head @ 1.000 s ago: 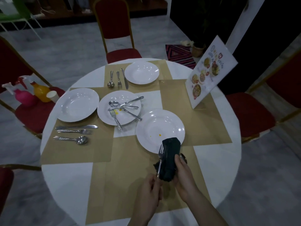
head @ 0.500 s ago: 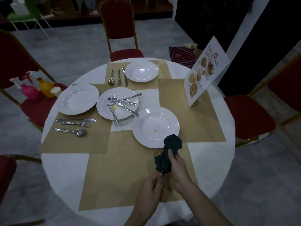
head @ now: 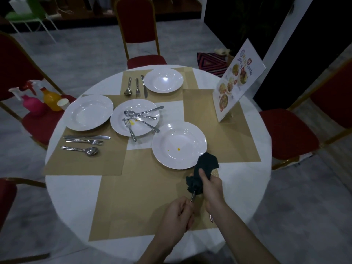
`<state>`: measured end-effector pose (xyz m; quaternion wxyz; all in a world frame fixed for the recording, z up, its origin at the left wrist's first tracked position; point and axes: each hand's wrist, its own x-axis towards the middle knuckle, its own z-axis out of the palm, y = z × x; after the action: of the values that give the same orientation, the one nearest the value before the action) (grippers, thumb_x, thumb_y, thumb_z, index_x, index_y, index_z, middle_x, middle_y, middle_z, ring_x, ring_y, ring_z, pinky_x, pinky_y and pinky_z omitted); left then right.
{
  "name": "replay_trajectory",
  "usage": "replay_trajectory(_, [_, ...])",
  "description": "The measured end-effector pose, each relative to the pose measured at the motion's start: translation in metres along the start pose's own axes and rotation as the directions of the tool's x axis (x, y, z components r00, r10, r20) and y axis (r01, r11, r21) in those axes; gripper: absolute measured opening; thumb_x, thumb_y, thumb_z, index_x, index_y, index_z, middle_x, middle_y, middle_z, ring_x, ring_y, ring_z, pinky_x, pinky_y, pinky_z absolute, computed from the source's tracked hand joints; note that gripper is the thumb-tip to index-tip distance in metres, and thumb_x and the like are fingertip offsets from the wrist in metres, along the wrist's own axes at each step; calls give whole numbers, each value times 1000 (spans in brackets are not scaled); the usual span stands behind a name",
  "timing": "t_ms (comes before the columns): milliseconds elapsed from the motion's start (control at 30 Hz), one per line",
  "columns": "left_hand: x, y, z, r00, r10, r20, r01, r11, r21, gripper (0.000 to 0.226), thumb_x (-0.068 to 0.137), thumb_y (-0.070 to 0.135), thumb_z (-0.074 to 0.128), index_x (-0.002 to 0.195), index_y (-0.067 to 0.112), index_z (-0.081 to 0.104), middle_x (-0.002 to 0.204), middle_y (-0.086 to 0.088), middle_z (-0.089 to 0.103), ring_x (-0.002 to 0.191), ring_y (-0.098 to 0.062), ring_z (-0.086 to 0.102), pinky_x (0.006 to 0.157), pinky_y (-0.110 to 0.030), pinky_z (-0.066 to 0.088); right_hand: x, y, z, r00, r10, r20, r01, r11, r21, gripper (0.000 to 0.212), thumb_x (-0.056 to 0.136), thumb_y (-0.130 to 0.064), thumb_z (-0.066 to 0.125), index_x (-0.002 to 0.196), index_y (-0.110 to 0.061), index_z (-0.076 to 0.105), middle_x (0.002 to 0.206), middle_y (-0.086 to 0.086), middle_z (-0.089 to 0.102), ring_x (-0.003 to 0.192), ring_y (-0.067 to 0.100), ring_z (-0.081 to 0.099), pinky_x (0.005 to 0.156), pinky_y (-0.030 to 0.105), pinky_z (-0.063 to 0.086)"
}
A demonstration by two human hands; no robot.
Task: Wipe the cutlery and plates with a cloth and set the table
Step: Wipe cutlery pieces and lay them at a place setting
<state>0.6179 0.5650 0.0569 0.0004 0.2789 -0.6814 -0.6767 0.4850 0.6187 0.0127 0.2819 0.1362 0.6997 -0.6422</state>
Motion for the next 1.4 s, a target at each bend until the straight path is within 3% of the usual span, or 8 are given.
replay_trajectory(100, [1, -1, -3, 999, -15, -34, 14, 1000, -24, 26, 101, 17, 45, 77, 6, 46, 51, 3, 41, 48, -11, 35, 47, -22, 29, -14, 3, 5, 991, 0, 135, -1, 1000, 8, 26, 91, -29, 65, 107, -9, 68, 99, 8, 75, 94, 24, 70, 86, 38, 57])
replay_trajectory(233, [-3, 4, -2, 1000, -15, -5, 15, 1000, -27, 26, 100, 15, 45, 77, 4, 46, 50, 3, 40, 47, -10, 34, 46, -20, 29, -7, -4, -1, 997, 20, 70, -23, 999, 40, 21, 91, -21, 66, 101, -2, 68, 92, 11, 73, 82, 23, 69, 68, 28, 57])
replay_trajectory(400, [-8, 12, 1, 1000, 20, -10, -20, 999, -44, 27, 98, 9, 46, 79, -10, 45, 47, 0, 38, 44, -11, 33, 46, -23, 26, 15, -14, -13, 998, 55, 44, -58, 995, 76, 34, 83, -27, 75, 95, 5, 70, 93, 23, 73, 93, 42, 68, 87, 62, 51])
replay_trajectory(600, [-4, 15, -6, 996, 22, -90, -26, 998, -54, 29, 99, 15, 45, 72, 5, 43, 50, 4, 36, 48, -11, 31, 47, -24, 25, -9, -13, 13, 989, 43, 140, -52, 997, 59, 26, 88, -25, 69, 95, 0, 71, 90, 14, 74, 82, 27, 70, 80, 40, 57])
replay_trajectory(833, [-20, 19, -2, 996, 60, -60, -63, 996, -59, 23, 88, 20, 48, 73, 4, 50, 41, 5, 40, 39, -8, 35, 43, -18, 28, 38, -36, -25, 986, 49, -158, -46, 999, 27, 23, 88, -22, 69, 79, -2, 65, 102, 24, 69, 85, 30, 64, 79, 36, 54])
replay_trajectory(1033, [3, 16, -9, 979, 49, -199, -44, 999, 30, 26, 96, 12, 46, 72, 7, 51, 43, 8, 39, 43, -7, 32, 47, -20, 28, 13, -19, -29, 970, 147, 196, -177, 973, 150, 46, 93, -37, 58, 110, 5, 65, 106, 22, 71, 99, 34, 67, 74, 37, 56])
replay_trajectory(1167, [18, 11, -7, 988, 29, -151, -11, 992, 125, 28, 98, 18, 46, 75, 3, 49, 49, 8, 41, 47, -9, 36, 52, -28, 31, -10, -12, -2, 935, 124, 332, -183, 971, 154, 41, 95, -38, 56, 116, -4, 65, 113, 14, 71, 109, 27, 66, 100, 43, 49])
replay_trajectory(1400, [11, 14, -2, 996, 26, -91, -9, 982, 186, 25, 99, 20, 46, 76, 11, 50, 54, 6, 45, 49, -9, 39, 53, -24, 34, -4, -17, 14, 979, 142, 149, -168, 969, 179, 31, 96, -23, 59, 106, 6, 63, 95, 19, 70, 77, 26, 68, 65, 32, 58])
